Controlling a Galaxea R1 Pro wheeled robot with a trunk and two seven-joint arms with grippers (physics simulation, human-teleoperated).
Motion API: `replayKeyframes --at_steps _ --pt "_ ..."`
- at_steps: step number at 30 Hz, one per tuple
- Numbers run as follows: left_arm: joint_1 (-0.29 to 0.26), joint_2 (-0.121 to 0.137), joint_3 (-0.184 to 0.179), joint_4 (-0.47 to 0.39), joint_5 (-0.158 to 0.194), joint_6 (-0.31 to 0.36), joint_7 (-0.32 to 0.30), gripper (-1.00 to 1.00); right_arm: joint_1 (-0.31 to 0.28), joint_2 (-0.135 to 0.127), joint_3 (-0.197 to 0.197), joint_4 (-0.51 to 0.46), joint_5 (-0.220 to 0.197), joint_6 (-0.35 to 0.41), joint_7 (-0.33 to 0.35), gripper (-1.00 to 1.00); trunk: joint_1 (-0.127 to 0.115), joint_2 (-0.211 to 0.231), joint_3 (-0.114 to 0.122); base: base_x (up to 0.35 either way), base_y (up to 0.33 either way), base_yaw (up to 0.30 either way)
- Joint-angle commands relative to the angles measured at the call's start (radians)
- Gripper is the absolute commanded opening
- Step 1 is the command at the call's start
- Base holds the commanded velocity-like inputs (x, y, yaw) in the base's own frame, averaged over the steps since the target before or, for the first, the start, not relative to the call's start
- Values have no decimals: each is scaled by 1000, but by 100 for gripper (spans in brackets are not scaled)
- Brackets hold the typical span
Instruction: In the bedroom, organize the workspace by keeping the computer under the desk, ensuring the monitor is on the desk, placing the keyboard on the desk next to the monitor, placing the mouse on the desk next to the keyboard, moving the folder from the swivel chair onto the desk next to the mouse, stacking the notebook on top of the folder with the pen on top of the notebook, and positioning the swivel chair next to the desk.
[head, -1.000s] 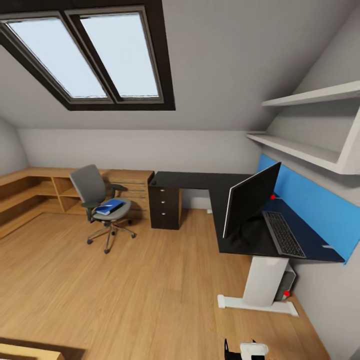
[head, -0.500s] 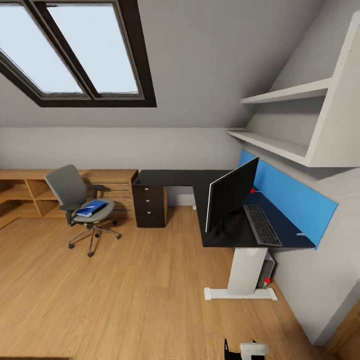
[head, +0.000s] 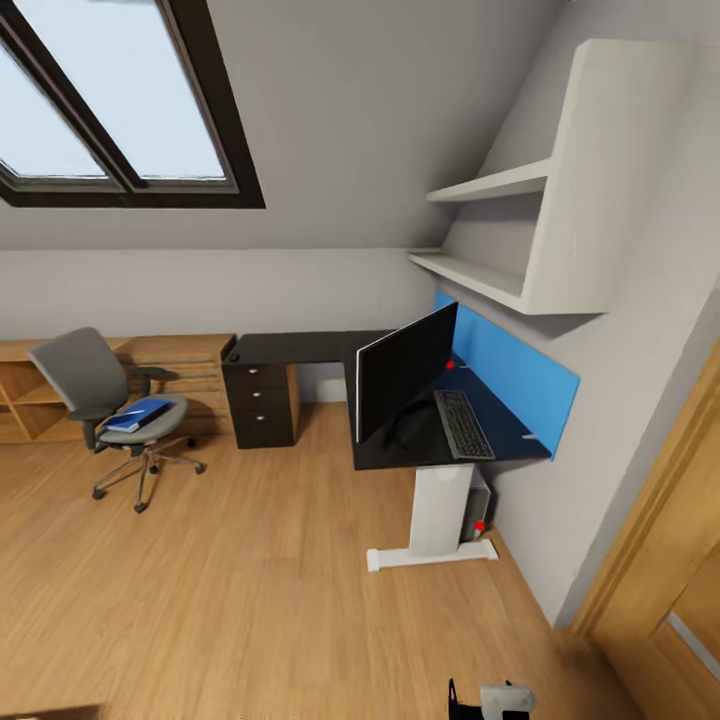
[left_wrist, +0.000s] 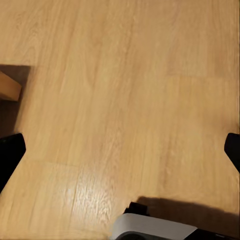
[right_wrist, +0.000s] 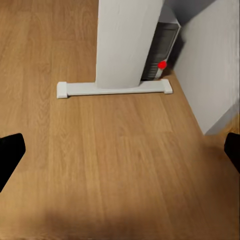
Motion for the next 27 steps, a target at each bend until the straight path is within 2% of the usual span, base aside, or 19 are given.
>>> replayKeyframes --at_steps 1,9,27 --pt "-1 1 -8 0 9 -4 6 100 -2 1 9 2 -9 -4 -2 100 0 -3 -4 -258 -233 -191" --pt "-1 1 -8 0 9 -4 6 100 -2 0 8 2 -8 -4 -2 100 0 -3 -11 -258 -233 -134" --pt "0 1 -7 2 9 -4 6 100 -2 -7 6 2 -3 -4 -1 100 0 -3 -12 -258 -237 -9"
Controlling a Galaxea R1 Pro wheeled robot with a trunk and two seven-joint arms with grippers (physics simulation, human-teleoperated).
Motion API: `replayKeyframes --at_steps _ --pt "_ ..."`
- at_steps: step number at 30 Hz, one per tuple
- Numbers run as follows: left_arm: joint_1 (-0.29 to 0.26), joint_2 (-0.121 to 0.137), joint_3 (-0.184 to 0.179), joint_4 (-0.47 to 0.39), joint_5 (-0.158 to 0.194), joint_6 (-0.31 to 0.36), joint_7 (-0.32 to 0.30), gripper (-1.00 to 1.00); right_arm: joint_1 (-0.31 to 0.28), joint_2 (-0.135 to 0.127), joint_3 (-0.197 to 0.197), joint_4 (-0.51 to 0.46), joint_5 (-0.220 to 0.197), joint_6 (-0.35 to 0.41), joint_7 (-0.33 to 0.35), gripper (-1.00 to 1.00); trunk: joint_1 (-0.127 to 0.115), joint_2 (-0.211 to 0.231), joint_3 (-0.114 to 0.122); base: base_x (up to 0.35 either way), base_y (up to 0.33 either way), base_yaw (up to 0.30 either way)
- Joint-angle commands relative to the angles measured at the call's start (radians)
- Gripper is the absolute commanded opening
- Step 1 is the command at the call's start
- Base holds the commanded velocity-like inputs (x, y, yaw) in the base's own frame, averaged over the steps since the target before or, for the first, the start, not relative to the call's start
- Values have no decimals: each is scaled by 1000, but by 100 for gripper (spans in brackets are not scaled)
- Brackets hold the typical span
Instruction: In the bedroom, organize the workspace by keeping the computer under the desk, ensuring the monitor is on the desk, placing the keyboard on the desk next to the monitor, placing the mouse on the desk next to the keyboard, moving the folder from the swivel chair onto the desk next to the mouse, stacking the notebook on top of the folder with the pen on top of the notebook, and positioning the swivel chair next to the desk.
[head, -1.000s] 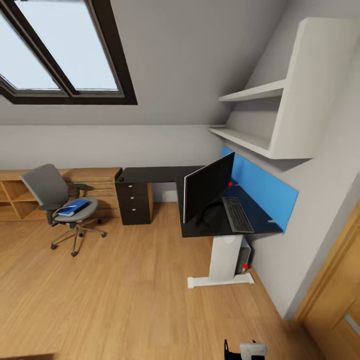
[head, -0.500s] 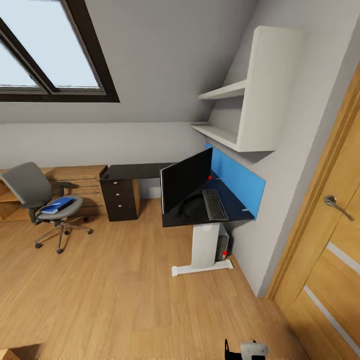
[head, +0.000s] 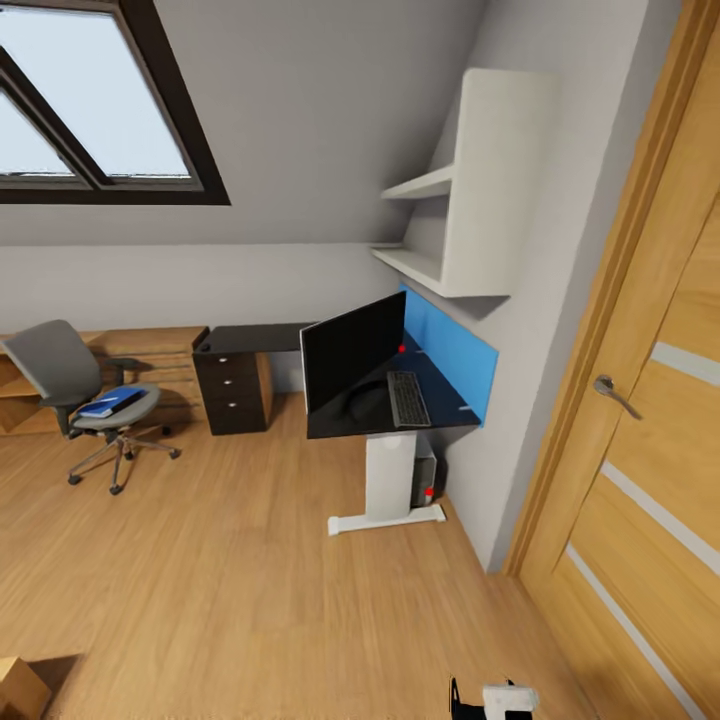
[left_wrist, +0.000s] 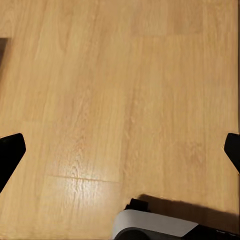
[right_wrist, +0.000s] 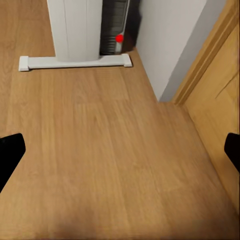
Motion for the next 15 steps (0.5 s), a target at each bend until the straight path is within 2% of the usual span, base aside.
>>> replayKeyframes --at_steps 1,5,12,15 --pt "-1 1 -8 0 9 -4 6 100 -1 0 9 2 -9 -4 -2 100 0 -2 -2 -253 -238 0" --pt "-1 2 -8 0 9 -4 6 100 -1 2 9 2 -10 -5 -1 100 0 -2 -2 -184 -217 0" --pt "-1 2 -8 0 10 -4 6 100 -1 2 9 2 -9 -7 0 100 0 -2 -2 -22 -304 0" --pt "-1 3 -8 2 10 -4 9 100 -2 -9 6 -9 -12 -6 -6 100 0 -2 -2 0 -31 0"
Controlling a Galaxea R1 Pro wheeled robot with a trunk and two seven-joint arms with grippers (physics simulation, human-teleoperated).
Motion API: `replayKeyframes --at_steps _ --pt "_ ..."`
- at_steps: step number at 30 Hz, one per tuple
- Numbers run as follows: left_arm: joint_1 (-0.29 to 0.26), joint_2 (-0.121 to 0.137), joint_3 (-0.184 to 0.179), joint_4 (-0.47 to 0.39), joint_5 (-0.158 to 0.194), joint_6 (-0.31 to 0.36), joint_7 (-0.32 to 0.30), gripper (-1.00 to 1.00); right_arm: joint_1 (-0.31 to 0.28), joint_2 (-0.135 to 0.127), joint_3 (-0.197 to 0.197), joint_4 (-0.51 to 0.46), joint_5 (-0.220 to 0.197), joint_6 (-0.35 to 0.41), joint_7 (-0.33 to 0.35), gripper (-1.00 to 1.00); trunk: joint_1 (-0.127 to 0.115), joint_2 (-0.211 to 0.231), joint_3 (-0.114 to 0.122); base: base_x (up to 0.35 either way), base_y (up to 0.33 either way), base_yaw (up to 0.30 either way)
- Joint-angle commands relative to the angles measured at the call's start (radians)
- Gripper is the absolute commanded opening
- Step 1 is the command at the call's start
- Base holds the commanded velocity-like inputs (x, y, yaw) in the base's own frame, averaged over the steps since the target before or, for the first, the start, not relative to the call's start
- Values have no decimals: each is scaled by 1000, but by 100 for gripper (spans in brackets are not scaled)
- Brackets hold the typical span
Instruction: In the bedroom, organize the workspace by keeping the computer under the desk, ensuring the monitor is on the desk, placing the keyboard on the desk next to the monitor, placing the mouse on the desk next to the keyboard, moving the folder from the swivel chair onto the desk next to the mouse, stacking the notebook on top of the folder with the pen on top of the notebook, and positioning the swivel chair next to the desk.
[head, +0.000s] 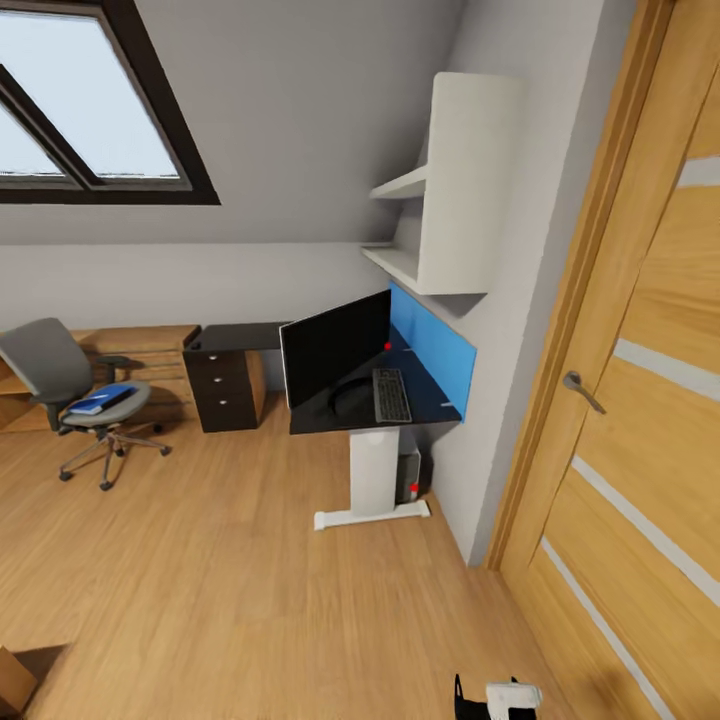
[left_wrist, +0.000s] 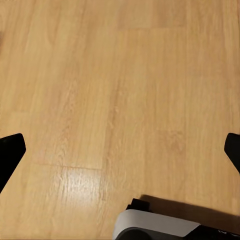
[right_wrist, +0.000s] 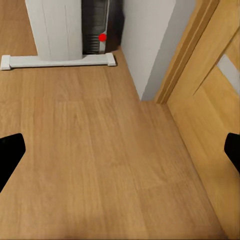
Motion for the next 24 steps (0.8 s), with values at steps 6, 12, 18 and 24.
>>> replayKeyframes --at_steps 6,12,18,24 --pt "-1 1 -9 0 8 -4 6 100 -6 -4 5 -203 -11 80 -10 100 0 -3 -2 0 -5 0" --pt "-1 6 -9 0 8 -4 6 100 -70 -4 4 -381 -15 312 -11 100 0 -3 -2 150 0 0" --pt "-1 11 -7 -1 8 -2 5 100 -258 0 -12 -449 -64 567 -7 100 0 -3 -2 301 0 0" --pt "-1 12 -6 -6 9 0 3 100 -423 -4 -23 -425 -194 742 -3 100 0 -3 -2 322 0 0"
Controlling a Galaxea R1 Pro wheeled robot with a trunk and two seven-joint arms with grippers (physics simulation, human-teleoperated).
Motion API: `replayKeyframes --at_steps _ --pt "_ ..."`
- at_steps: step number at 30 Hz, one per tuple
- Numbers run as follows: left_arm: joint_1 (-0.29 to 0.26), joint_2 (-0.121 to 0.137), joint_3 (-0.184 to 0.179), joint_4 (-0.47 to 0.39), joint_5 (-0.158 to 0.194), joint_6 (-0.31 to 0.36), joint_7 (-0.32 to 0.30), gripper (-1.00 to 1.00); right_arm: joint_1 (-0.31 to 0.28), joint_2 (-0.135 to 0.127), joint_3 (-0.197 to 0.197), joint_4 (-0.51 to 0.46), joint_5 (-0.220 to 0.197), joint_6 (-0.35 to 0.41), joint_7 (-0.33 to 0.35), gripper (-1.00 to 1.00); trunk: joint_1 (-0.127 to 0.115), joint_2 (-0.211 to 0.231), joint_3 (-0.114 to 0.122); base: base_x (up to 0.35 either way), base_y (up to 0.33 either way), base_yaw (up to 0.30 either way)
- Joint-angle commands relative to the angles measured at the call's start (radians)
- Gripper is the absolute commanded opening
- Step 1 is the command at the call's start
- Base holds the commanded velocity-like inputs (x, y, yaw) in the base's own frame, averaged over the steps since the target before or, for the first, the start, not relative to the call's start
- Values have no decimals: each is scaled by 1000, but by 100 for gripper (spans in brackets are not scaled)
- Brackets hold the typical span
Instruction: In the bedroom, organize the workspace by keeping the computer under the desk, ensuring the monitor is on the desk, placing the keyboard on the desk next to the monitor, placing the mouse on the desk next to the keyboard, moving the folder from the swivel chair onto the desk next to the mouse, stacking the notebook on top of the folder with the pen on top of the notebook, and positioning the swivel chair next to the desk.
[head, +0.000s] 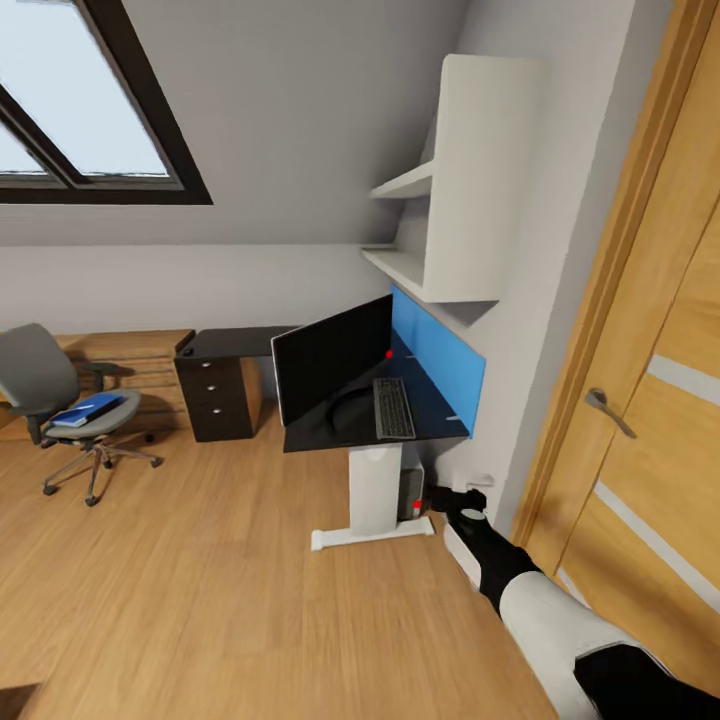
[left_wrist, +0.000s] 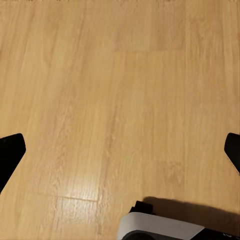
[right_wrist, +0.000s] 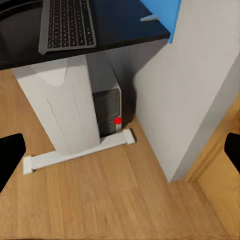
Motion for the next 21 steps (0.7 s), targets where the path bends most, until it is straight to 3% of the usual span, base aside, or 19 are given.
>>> replayKeyframes --at_steps 1,6,11,15,21 --pt "-1 1 -9 0 9 -4 6 100 -6 0 8 13 -24 8 -8 100 1 -2 -2 325 0 0" --pt "-1 1 -8 1 16 -2 5 100 -26 4 11 115 -93 -28 -10 100 1 -2 -2 326 0 0" --pt "-1 0 -6 3 17 -5 4 100 -27 8 13 119 -100 -26 -15 100 1 -2 -2 326 0 0" --pt "-1 1 -5 3 18 -7 5 100 -27 10 17 119 -99 25 -16 100 1 -2 -2 326 0 0" --pt "-1 5 -4 2 18 -8 7 100 -27 8 19 69 -95 163 -15 100 1 -2 -2 326 0 0"
